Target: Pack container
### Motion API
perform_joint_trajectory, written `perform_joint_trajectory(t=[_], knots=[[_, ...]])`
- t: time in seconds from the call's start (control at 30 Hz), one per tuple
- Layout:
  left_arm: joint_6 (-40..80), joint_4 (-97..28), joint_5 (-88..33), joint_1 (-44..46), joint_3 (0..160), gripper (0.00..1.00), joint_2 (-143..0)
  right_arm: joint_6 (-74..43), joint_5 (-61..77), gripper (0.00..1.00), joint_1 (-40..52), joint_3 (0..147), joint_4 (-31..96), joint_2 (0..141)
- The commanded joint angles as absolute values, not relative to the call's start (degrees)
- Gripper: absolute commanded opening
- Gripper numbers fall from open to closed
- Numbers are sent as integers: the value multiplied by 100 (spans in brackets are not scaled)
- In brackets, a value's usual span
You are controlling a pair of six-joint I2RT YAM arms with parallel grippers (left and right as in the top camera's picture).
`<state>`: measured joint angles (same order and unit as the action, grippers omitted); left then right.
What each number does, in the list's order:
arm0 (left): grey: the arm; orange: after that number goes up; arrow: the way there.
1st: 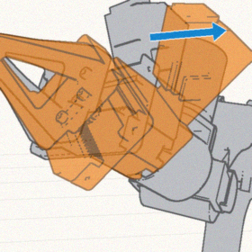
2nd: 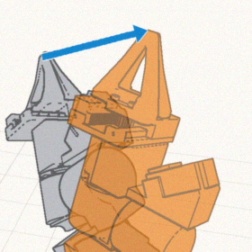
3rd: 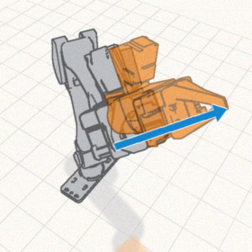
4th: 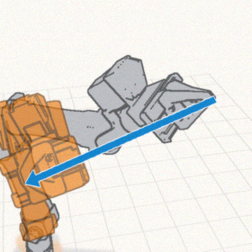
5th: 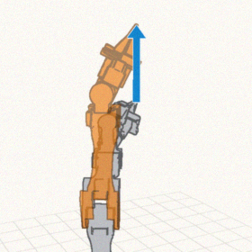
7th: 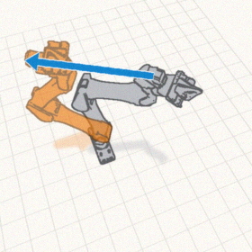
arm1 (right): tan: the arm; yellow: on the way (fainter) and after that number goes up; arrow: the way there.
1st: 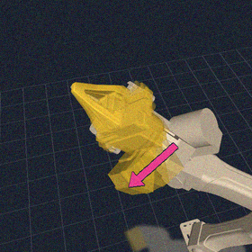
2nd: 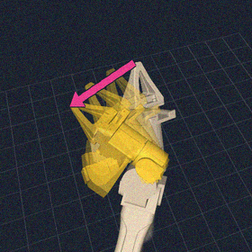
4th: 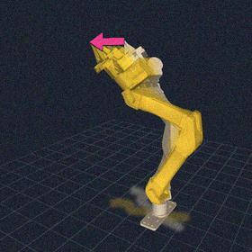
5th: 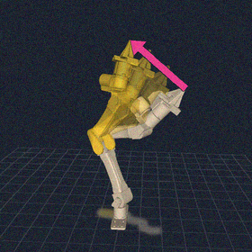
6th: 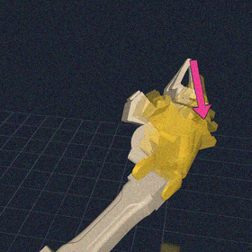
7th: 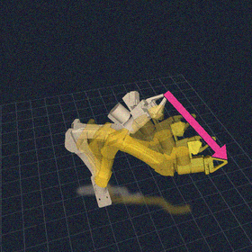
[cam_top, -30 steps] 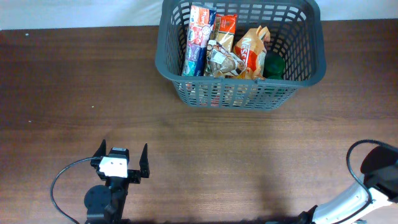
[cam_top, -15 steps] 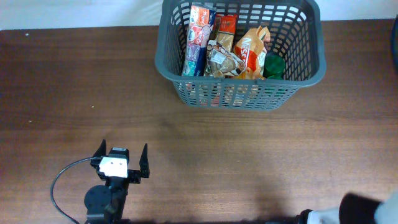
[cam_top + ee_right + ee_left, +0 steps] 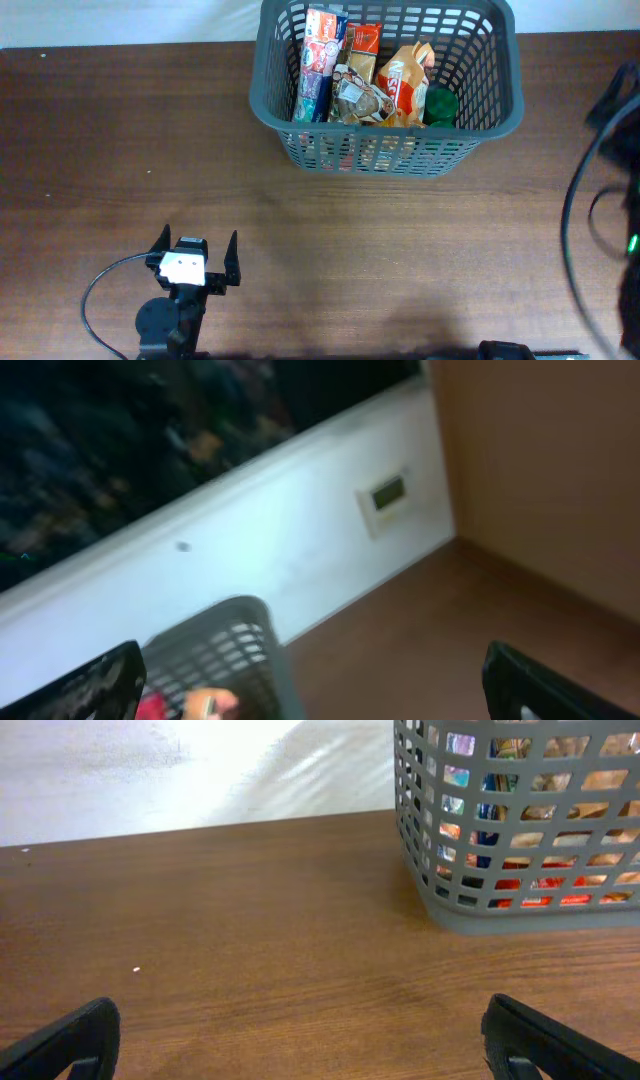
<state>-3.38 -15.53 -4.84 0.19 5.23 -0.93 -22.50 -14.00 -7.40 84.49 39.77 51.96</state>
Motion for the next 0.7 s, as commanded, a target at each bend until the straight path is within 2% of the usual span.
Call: perform_joint_trajectory(t=[0.0, 0.33, 0.67], knots=[[-303, -1544, -423, -19, 486, 99, -30, -2300, -1035, 99, -593, 7612, 3671, 4320], [-301, -1544, -423, -19, 486, 99, -30, -2300, -423, 99, -589, 5323, 3046, 2456], [-303, -1544, -423, -19, 486, 99, -30, -2300, -423, 99, -589, 3103, 1402, 1667]])
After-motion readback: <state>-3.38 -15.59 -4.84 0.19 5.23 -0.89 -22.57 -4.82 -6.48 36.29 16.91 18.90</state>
